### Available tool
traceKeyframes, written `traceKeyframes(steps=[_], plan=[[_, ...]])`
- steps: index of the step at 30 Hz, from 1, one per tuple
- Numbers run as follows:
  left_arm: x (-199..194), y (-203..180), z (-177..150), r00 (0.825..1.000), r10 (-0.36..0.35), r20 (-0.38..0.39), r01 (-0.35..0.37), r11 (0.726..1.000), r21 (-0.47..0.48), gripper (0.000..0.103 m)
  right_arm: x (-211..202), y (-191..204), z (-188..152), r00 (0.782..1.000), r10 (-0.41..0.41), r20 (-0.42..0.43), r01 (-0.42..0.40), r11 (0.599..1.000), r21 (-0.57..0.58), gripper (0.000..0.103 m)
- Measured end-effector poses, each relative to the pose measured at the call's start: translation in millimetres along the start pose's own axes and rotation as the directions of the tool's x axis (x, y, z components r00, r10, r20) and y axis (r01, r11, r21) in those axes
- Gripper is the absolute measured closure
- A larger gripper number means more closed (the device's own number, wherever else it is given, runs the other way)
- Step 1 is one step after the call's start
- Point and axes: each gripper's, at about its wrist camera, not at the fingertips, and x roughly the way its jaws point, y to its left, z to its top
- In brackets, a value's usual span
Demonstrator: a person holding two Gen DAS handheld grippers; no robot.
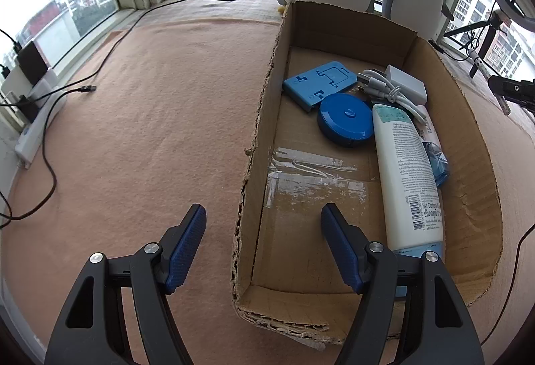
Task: Organize rigid objects
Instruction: 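Carry the lighter into the box and open the right gripper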
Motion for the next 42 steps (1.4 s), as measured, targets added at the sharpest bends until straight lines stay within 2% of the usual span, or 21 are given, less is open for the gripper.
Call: traceKeyframes(steps=[6,15,22,39,41,42], plan=[[-0.4,1.0,-0.6,1.0,-0.004,0.002,0.004,1.0,-0.004,0.031,7.2,53.0,3.0,0.996,0.089,-0.023,-0.09,0.992,-0.093,0.082],[-0.8,-0.1,-0.4,1.0,-0.006,0.003,0.006,1.0,-0.008,0.031,34.8,98.9,0.1,0.989,0.131,-0.069,-0.14,0.979,-0.147,0.082],[-0.6,1.0,-0.7,1.0,-0.005,0.002,0.005,1.0,-0.005,0.031,50.4,108.5,1.3,0.988,0.12,-0.098,-0.135,0.978,-0.16,0.082],[-0.3,0.7,-1.4,1.0,-0.005,0.002,0.005,1.0,-0.008,0.031,47.7,111.6,4.2,0.99,0.11,-0.089,-0.125,0.974,-0.187,0.081],[-0.5,0.2,-1.6,1.0,-0.005,0.002,0.005,1.0,-0.007,0.031,48.3,111.4,4.2,0.989,0.112,-0.093,-0.128,0.974,-0.189,0.079],[-0.4,0.1,-1.6,1.0,-0.004,0.002,0.004,1.0,-0.007,0.031,48.8,111.7,3.7,0.989,0.111,-0.097,-0.128,0.973,-0.191,0.075]])
